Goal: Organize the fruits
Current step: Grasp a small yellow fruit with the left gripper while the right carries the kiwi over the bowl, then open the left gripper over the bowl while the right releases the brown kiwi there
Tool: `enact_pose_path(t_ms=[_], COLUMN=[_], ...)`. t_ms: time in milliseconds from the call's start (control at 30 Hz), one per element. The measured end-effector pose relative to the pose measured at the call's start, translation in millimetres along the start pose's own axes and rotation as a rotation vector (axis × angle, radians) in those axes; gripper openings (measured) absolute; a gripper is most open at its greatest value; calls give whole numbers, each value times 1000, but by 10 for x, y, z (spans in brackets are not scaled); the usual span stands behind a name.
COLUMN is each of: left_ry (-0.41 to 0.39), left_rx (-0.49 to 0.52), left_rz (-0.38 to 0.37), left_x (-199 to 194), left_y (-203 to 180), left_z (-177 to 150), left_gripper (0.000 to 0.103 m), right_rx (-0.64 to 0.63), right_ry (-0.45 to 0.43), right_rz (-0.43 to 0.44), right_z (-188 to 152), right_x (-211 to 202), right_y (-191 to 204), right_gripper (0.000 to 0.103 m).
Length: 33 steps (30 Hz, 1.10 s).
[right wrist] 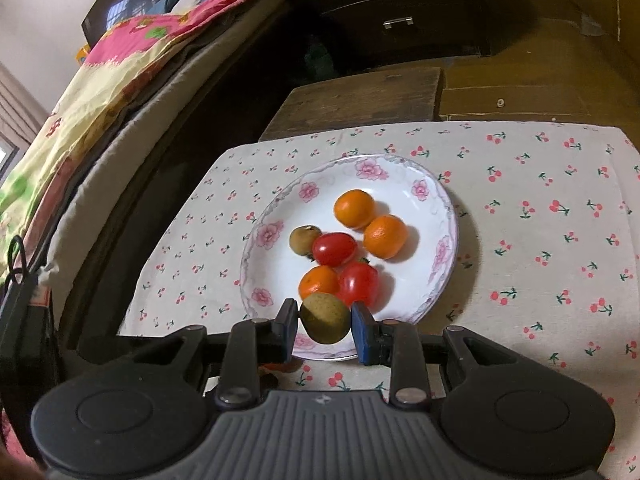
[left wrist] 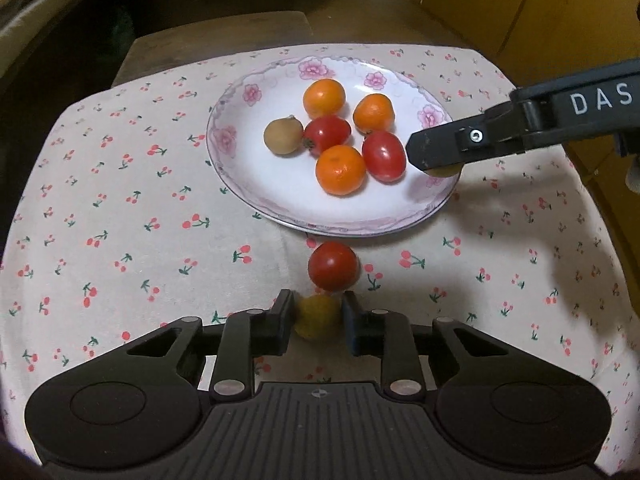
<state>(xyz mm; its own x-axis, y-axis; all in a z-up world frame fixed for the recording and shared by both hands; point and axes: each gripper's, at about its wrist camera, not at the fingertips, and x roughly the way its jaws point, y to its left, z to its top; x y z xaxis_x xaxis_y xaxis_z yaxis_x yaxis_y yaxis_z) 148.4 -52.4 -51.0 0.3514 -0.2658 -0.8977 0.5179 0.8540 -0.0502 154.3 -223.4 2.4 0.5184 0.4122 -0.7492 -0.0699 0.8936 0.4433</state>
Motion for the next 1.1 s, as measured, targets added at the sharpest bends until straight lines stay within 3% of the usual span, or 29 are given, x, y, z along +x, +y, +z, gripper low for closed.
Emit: enact_pose_path(t_ms=[267, 500, 767, 1100], left_ry=[-14, -112, -144, -147], left_rx=[-48, -136, -197, -229], left_rz=[3, -25, -34, -30], left_x=[-155, -425, -303, -329], left_y=[118, 282, 220, 273], left_z=[-15, 227, 618, 578], left_gripper=[33, 33, 34, 36], right_rx=[-4, -8, -12, -10], right_ry=[7, 7, -5, -20], right_rz=[-16, -26, -46, -43], right_z=[3, 28, 55, 55], right_x=[36, 92, 132, 92], right_y=[-30, -18, -11, 9], right_gripper=[30, 30, 31, 31])
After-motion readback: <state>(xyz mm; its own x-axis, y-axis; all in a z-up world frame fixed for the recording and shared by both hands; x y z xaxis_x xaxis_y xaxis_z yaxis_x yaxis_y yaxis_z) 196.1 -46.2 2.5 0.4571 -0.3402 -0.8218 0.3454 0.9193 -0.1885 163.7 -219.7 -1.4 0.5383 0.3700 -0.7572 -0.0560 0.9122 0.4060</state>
